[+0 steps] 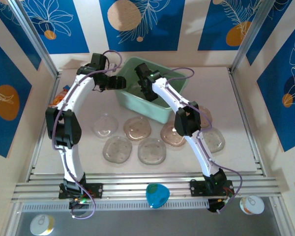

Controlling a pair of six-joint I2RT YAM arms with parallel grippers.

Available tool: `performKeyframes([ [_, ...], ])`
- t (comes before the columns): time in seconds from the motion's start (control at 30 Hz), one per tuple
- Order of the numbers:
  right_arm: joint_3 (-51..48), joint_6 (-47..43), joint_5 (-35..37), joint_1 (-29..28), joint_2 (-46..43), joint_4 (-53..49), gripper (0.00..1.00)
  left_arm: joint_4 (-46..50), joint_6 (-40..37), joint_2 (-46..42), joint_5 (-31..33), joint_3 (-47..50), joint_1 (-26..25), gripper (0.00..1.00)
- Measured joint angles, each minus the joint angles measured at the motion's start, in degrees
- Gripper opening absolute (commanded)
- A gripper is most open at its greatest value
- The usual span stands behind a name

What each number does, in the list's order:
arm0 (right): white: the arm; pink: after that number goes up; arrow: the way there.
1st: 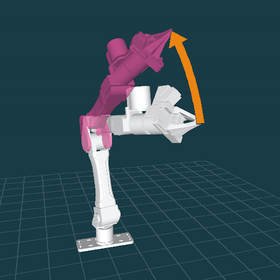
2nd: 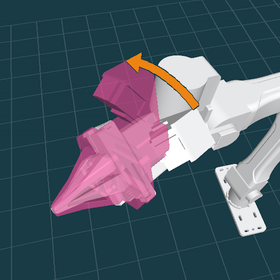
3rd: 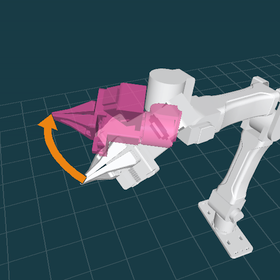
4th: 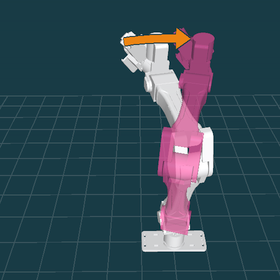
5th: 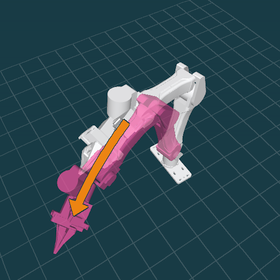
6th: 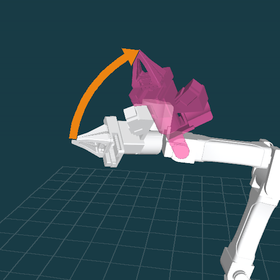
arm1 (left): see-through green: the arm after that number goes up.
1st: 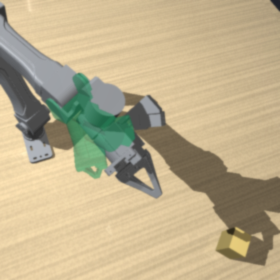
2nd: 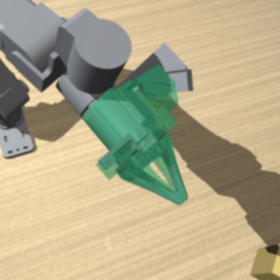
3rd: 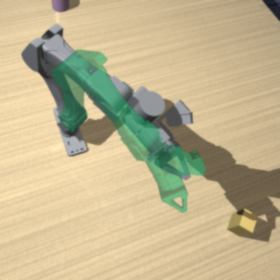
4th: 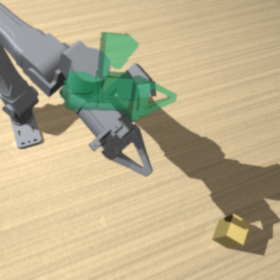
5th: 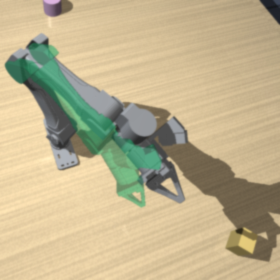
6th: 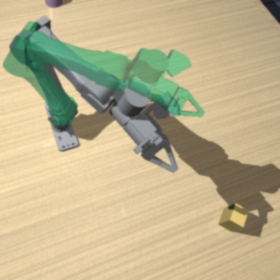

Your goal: Place the plates into the plastic bin on the countertop

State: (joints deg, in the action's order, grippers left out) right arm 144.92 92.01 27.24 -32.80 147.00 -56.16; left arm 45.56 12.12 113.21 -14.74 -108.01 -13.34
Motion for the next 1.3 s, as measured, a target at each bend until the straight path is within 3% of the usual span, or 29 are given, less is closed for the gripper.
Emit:
performKeyframes([
  [0.07,0.0,-0.1,0.0,0.0,-0.5,-0.2,0.99,0.2,0.9,-0.4,0.9,-0.7,0.0,0.87],
  [0.2,-0.8,-1.8,-0.2,-0.1,-3.9,-1.3,0.99,0.3,3.1,-2.6,3.1,-1.4,0.2,0.89],
  [0.43,-7.8,-6.7,0.0,-0.3,-17.6,-0.7,0.99,0.4,7.0,-6.8,4.7,-2.2,1.1,0.9],
  [0.63,-8.6,-12.5,0.9,-0.6,-22.6,-1.1,0.99,0.5,10.0,-10.6,5.5,-0.6,2.4,0.91],
  [0.9,-15.8,-20.6,0.0,-0.5,-28.4,-2.2,0.99,1.4,12.5,-20.4,7.4,8.8,6.8,0.93],
  [1.3,-28.8,-36.5,-9.6,3.2,-44.3,-0.9,0.99,2.4,15.0,-35.9,8.3,30.4,16.0,0.93],
])
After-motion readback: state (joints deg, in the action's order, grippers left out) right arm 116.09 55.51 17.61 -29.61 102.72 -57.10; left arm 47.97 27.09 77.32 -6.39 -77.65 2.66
